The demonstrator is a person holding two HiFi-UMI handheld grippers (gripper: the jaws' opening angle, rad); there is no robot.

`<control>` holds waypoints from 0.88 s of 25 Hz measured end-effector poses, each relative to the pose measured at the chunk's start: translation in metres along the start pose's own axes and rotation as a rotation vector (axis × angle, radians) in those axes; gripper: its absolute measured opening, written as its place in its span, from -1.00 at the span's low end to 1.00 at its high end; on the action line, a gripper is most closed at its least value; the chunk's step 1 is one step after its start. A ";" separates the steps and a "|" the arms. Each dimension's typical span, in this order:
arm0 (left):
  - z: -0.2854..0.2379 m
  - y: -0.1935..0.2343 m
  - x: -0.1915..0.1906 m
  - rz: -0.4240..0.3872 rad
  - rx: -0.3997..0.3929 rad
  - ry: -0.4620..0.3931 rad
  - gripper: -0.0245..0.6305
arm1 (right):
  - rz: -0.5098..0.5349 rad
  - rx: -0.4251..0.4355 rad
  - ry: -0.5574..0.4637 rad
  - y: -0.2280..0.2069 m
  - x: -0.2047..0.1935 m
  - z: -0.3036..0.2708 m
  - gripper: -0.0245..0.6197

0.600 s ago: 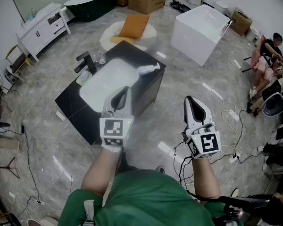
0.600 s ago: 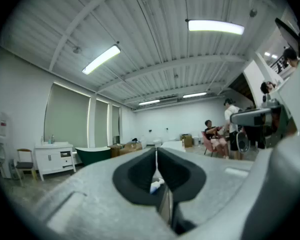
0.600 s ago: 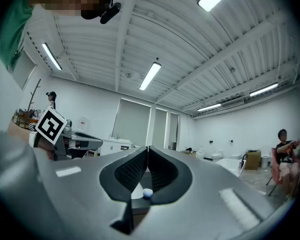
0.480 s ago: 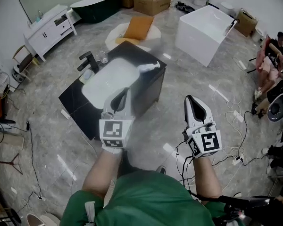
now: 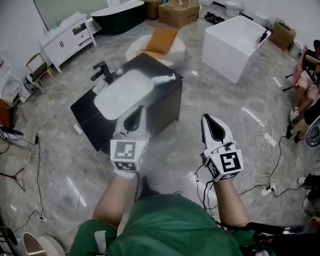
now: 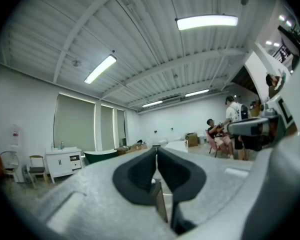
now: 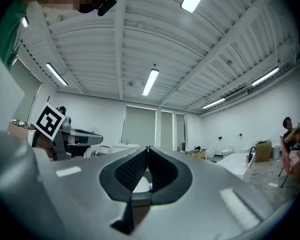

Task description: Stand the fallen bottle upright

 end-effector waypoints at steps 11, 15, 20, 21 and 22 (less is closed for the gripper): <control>-0.021 -0.002 -0.002 0.008 -0.002 0.032 -0.75 | -0.082 -0.009 0.013 -0.031 -0.011 -0.011 -0.90; -0.051 0.024 -0.006 0.040 0.014 0.029 -0.75 | -0.095 -0.014 0.035 -0.045 -0.010 -0.045 -0.90; -0.098 0.064 -0.002 0.058 0.002 0.001 -0.74 | -0.097 -0.039 0.075 -0.061 -0.006 -0.099 -0.90; -0.109 0.074 -0.002 0.063 -0.004 -0.004 -0.74 | -0.098 -0.045 0.080 -0.065 -0.004 -0.110 -0.90; -0.120 0.083 -0.003 0.067 -0.004 -0.008 -0.74 | -0.098 -0.050 0.086 -0.068 -0.003 -0.122 -0.91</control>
Point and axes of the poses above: the fingertips, and each gripper's own axes: z backward along the fingers, y to its left, x out of its top, the point moved 8 cm from there along z, backward along the fingers, and after that the axes turned 15 degrees about y, right-handed, at the moved point
